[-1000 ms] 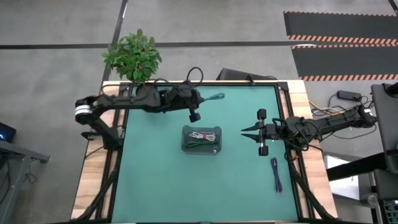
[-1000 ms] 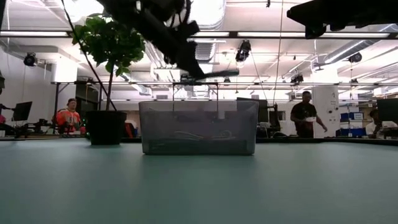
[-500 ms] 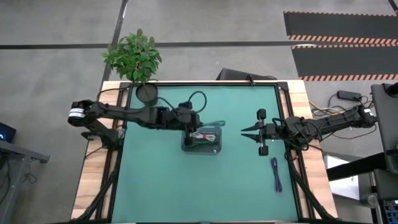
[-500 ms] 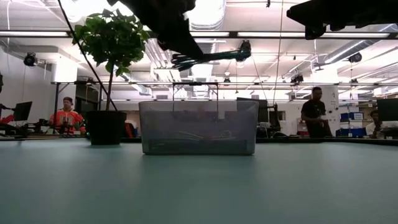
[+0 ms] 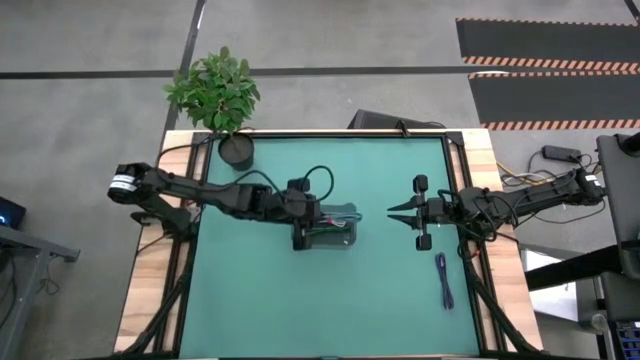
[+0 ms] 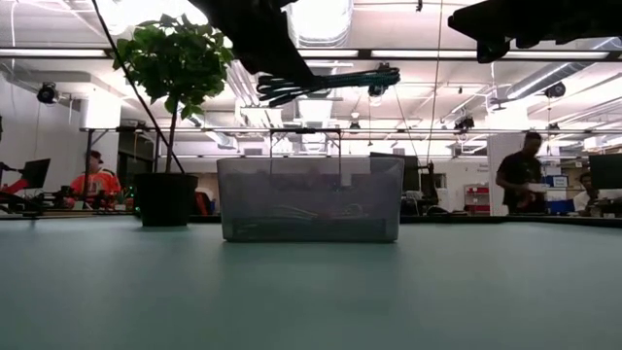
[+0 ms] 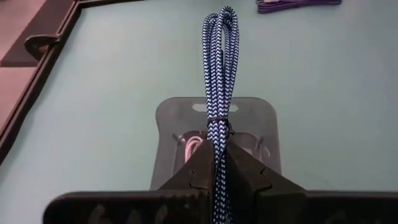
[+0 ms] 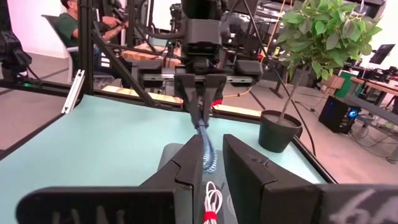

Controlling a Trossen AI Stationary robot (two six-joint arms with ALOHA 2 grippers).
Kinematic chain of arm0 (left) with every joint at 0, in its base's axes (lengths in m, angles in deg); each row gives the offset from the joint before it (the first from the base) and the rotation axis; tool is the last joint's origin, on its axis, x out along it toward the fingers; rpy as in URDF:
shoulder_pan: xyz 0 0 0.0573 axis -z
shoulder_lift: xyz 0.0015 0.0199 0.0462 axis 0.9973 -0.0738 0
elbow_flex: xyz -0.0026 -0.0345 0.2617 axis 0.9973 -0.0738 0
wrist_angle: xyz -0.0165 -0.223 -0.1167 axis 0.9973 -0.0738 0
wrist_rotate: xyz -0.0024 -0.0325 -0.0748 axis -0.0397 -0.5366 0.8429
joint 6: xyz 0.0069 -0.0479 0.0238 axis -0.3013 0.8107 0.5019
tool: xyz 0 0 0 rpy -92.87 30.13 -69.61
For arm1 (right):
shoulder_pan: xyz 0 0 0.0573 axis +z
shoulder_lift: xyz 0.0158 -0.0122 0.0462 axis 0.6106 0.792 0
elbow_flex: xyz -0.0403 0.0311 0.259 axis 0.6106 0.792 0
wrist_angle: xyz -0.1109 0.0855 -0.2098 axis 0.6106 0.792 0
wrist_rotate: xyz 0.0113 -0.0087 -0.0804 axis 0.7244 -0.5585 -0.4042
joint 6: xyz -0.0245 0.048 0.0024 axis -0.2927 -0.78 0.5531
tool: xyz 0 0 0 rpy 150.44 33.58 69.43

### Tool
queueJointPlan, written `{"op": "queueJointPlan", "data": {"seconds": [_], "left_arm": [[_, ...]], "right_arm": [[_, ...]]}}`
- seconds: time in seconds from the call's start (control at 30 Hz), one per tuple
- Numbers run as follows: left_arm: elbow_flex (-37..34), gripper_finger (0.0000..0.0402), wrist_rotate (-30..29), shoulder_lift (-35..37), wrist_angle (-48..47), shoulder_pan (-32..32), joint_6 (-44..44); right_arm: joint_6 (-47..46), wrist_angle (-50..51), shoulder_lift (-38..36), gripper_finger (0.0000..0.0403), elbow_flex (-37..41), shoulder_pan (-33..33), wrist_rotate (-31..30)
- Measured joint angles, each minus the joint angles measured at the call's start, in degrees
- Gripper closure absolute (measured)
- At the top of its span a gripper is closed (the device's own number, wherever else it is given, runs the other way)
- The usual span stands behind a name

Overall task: Pick and place USB-C Cables
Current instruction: Put the blue cable into the black transparent container

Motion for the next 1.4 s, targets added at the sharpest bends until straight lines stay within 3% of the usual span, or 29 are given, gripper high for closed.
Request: {"op": "queueJointPlan", "data": {"seconds": [0.3, 0.47, 0.77, 1.13, 1.4], "left_arm": [[0.0, 0.0395, 0.0, 0.0, 0.2, 0.1, -1.6], [0.0, 0.0395, 0.0, 0.3, -0.2, 0.9, -2.0], [0.0, 0.0395, 1.2, 3.0, -8.0, 1.5, 0.2], [-0.7, 0.0395, 1.8, 2.4, -5.0, 2.7, 6.0], [-6.2, 0.0395, 1.4, 1.8, 2.4, 2.8, 9.4]], "right_arm": [[-0.1, -0.5, 0.6, 0.0349, 0.0, 0.0, 0.5], [-6.9, 0.0, 4.4, 0.0362, 0.5, 0.0, 0.5], [-6.4, -2.0, 10.7, 0.0394, -1.1, 0.0, 0.0], [-6.3, -1.6, 13.5, 0.0394, -3.2, 0.0, -0.1], [-7.7, -1.3, 13.2, 0.0394, -4.0, 0.0, 0.1]]}}
